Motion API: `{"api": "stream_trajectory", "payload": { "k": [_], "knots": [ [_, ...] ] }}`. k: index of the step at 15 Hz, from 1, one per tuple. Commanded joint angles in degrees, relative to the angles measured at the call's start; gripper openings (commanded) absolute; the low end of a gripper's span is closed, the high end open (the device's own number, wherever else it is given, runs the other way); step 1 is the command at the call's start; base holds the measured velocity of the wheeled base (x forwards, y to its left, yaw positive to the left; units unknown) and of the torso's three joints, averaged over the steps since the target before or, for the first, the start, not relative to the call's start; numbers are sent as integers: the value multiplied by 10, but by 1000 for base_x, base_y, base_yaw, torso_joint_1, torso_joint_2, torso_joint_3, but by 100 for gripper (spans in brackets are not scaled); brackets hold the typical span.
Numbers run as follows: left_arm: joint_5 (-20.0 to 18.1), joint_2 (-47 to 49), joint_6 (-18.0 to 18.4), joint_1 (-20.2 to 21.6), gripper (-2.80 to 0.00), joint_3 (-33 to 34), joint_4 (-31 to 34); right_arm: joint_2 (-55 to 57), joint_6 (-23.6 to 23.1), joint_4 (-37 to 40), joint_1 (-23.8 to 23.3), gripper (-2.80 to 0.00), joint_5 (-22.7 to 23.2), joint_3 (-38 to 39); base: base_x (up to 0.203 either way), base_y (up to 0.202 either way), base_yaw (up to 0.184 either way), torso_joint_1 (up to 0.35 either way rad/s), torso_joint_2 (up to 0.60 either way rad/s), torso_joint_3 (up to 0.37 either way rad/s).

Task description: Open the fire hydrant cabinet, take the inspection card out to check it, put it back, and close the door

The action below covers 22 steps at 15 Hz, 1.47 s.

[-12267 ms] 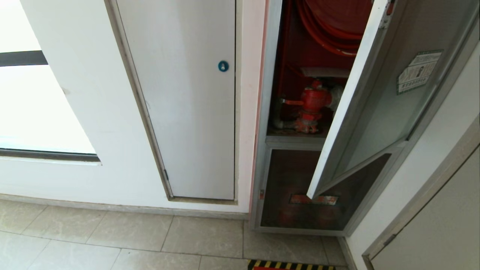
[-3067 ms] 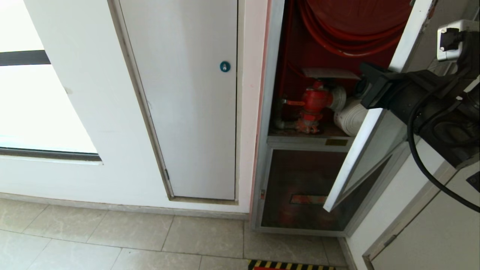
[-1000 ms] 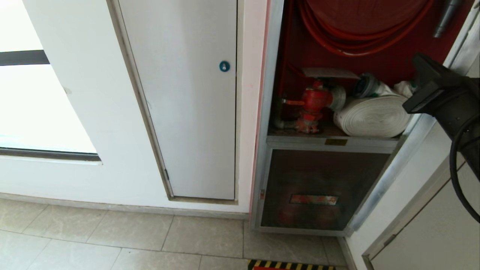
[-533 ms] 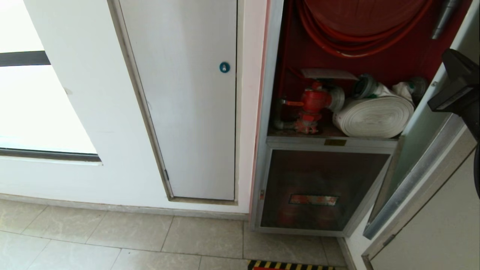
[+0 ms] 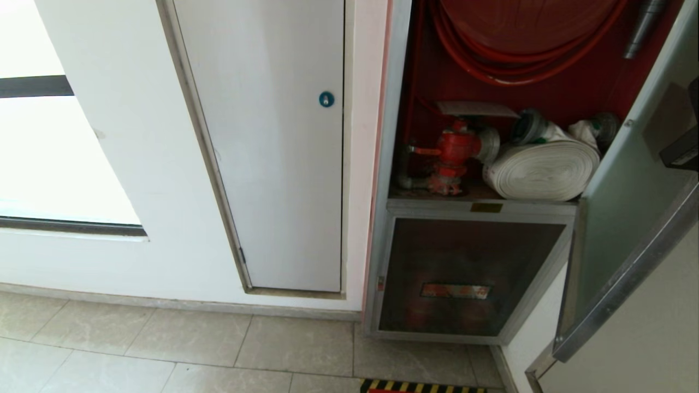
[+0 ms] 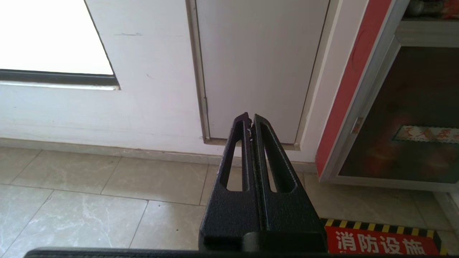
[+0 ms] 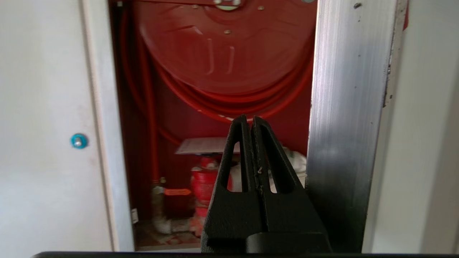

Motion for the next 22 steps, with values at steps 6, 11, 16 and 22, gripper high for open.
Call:
{"api": "stream_trajectory", "payload": {
  "k": [6, 11, 16, 22],
  "knots": [
    [0, 0, 0, 0, -280, 10, 0, -5, 3, -2, -27, -280, -24, 21, 0, 0, 0, 0, 0, 0],
    [0, 1, 0, 0, -280, 11, 0, -6, 3, 0, -28, -280, -47, 22, 0, 0, 0, 0, 0, 0],
    [0, 0, 0, 0, -280, 10, -1, -14, 3, 1, -27, -280, -57, 26, 0, 0, 0, 0, 0, 0],
    [0, 0, 0, 0, -280, 11, 0, -51, 1, 2, -27, -280, -56, 49, 0, 0, 0, 0, 0, 0]
  ]
}}
